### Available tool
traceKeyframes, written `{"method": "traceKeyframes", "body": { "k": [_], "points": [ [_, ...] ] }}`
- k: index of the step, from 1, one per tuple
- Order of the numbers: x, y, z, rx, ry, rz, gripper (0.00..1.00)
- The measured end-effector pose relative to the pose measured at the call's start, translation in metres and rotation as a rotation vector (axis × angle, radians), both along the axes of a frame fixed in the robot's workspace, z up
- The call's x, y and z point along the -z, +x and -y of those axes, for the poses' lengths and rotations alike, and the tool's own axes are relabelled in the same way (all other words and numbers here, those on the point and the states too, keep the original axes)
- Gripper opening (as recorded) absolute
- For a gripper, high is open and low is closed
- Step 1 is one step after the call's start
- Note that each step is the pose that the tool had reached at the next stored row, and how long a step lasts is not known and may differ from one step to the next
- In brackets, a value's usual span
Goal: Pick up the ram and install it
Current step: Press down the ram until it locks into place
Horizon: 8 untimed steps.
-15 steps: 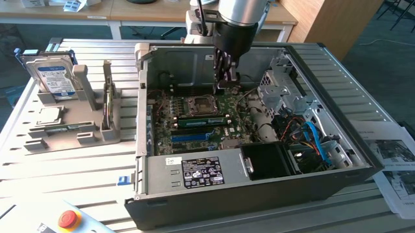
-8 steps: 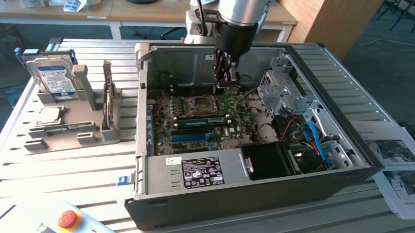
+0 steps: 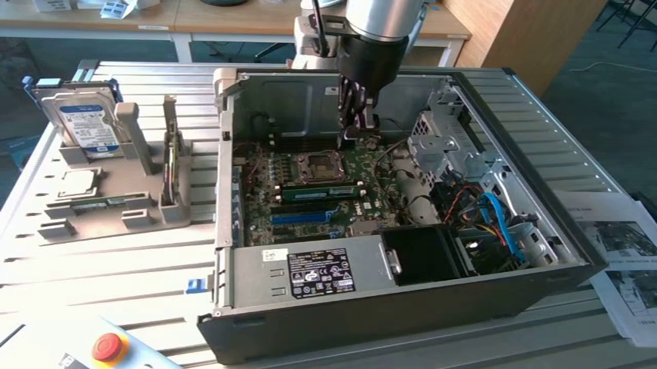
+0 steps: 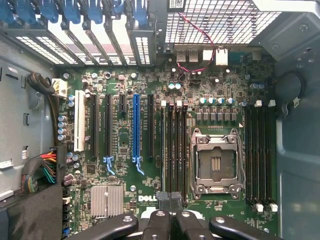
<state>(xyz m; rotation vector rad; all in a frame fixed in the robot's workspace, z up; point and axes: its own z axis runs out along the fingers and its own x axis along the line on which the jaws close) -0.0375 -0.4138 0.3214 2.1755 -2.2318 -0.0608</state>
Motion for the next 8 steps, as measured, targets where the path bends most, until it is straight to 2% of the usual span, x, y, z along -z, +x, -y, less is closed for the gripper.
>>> {"method": "traceKeyframes", "body": {
  "k": [8],
  "points": [
    [-0.0001,0.006,0.0,0.0,-0.0001,0.0,0.1]
  ]
}}
